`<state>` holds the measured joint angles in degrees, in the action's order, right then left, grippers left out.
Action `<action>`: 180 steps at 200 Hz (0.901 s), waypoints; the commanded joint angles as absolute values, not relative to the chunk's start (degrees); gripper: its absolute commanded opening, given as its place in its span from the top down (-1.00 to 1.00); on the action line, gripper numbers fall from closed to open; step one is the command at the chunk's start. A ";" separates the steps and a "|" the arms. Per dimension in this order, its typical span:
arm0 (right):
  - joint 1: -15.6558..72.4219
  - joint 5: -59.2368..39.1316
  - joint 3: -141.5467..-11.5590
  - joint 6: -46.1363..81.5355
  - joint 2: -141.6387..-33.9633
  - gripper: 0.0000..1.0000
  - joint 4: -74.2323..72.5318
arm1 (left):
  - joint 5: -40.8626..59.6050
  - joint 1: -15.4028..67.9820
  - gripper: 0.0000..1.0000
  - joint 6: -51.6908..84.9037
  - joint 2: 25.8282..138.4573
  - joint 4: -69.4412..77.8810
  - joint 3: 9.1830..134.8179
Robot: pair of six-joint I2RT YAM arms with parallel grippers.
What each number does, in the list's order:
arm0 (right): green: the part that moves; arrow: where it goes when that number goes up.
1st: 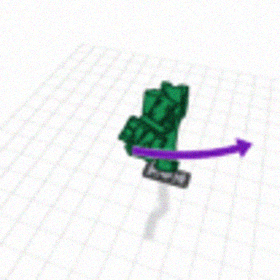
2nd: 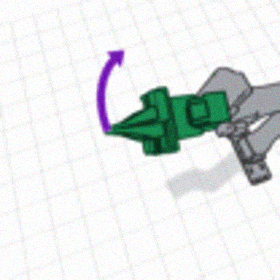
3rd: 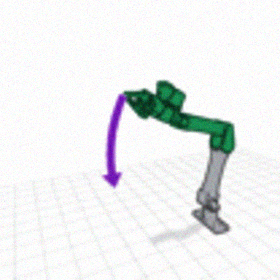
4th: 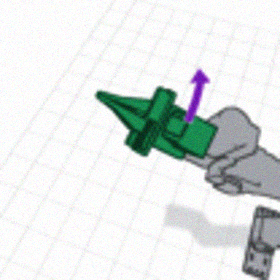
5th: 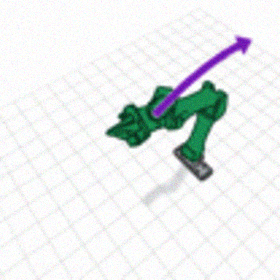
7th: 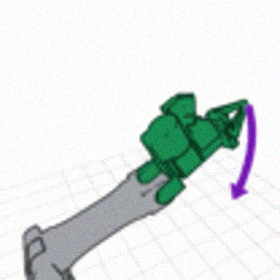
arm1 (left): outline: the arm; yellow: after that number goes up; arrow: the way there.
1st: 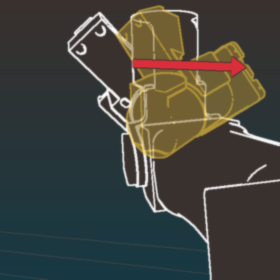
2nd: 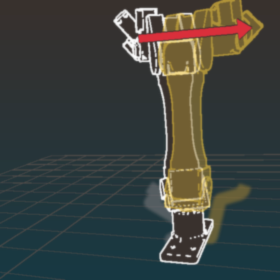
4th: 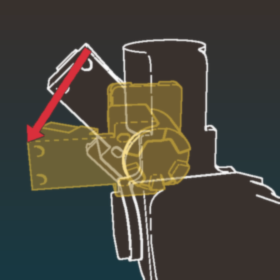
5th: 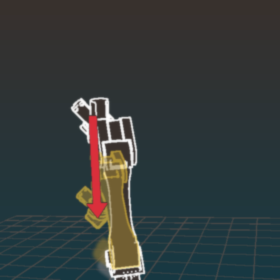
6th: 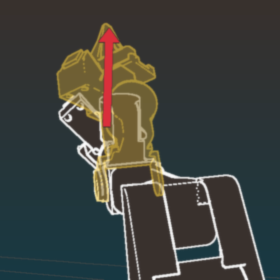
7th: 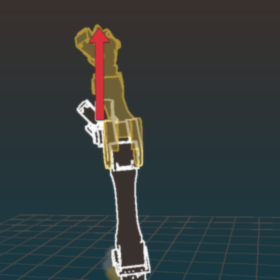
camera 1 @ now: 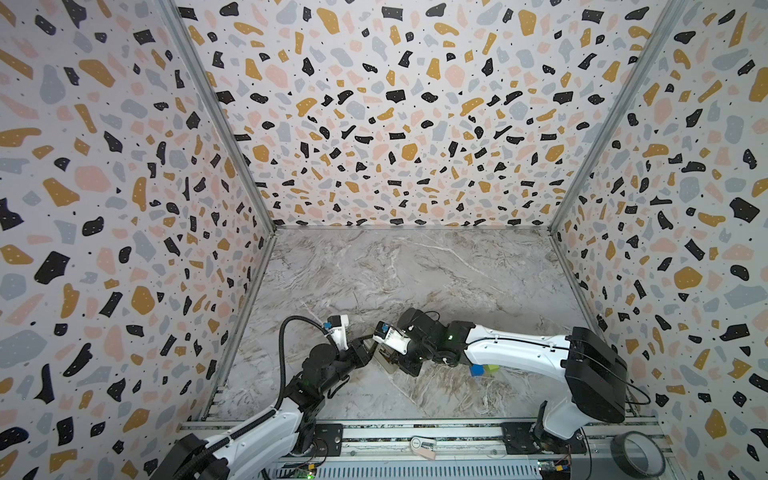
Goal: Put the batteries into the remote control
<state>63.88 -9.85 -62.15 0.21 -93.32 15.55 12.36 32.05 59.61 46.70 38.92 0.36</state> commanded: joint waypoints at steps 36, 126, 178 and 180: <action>64.94 -6.16 -66.06 0.78 -94.48 1.00 18.12 | 12.19 32.34 1.00 63.23 44.08 46.76 -1.43; 65.65 -4.03 -67.92 0.95 -95.19 1.00 20.14 | 11.07 32.34 1.00 64.07 42.59 46.58 -2.46; 65.74 -2.99 -68.45 1.23 -95.79 1.00 20.95 | 10.73 32.35 1.00 64.04 43.02 46.41 -2.36; 65.74 -2.90 -68.51 1.23 -95.80 1.00 20.99 | 10.73 32.35 1.00 64.06 43.08 46.41 -2.37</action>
